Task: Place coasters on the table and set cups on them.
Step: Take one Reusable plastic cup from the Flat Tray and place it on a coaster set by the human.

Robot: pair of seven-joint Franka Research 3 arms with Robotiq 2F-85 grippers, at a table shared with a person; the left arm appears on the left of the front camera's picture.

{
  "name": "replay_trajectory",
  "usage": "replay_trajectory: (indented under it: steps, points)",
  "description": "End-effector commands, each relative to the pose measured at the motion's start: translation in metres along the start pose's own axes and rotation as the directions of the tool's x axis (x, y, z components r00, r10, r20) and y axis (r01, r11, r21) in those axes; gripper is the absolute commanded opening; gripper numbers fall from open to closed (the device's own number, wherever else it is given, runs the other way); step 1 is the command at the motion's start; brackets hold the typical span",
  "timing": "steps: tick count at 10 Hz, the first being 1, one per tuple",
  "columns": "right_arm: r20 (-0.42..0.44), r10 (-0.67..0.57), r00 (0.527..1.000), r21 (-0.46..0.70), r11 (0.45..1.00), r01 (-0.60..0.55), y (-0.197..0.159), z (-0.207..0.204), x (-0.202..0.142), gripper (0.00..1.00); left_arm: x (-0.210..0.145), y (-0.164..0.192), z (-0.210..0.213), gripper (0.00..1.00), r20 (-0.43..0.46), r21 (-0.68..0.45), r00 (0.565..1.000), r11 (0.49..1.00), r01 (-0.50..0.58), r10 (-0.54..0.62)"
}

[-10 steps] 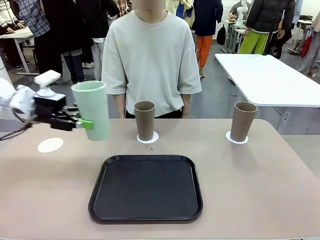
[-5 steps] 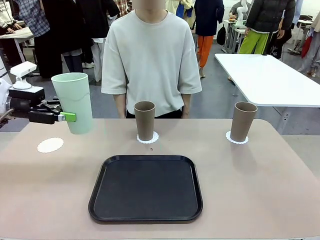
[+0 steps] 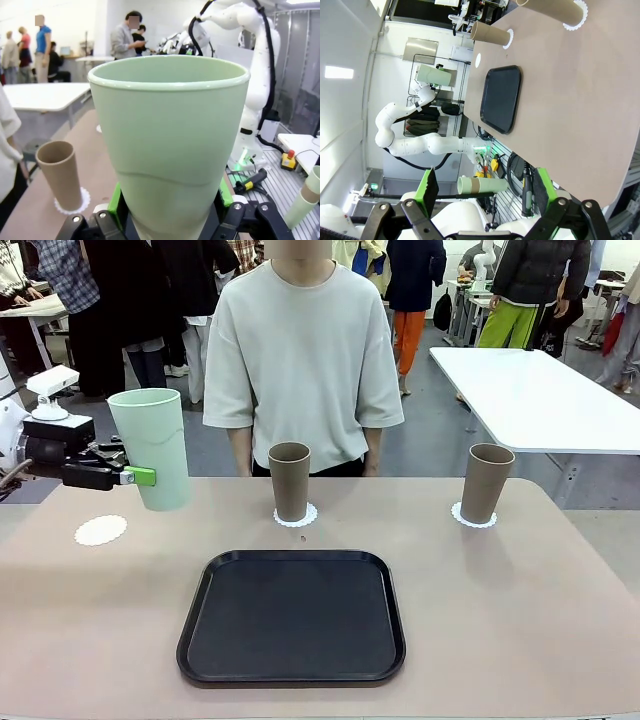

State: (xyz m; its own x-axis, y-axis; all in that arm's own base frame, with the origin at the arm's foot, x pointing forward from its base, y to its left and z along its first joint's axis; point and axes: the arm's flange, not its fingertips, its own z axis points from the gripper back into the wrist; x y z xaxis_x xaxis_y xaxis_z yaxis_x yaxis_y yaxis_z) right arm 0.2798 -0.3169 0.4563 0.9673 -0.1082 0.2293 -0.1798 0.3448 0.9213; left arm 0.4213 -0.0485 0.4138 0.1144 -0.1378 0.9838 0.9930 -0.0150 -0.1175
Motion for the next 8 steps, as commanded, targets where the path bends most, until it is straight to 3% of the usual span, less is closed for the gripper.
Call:
replay_trajectory:
  steps: [1, 5, 8]
  points:
    - [0.002, 0.005, 1.0, 0.007, 1.0, -0.005, 0.001, 0.001, -0.002, 1.0, -0.001, 0.055, 0.047, 0.84, 0.067, -0.071, 0.995, 0.994, 0.078, -0.073]
    - [0.002, 0.005, 1.0, 0.007, 1.0, -0.005, 0.001, 0.001, -0.002, 1.0, -0.036, 0.12, 0.144, 0.84, -0.013, 0.003, 0.992, 0.992, 0.127, -0.127]
    - [0.002, 0.005, 1.0, 0.007, 1.0, -0.005, 0.001, 0.001, -0.002, 1.0, -0.067, 0.129, 0.193, 0.84, -0.064, 0.137, 0.99, 0.982, 0.132, -0.125]
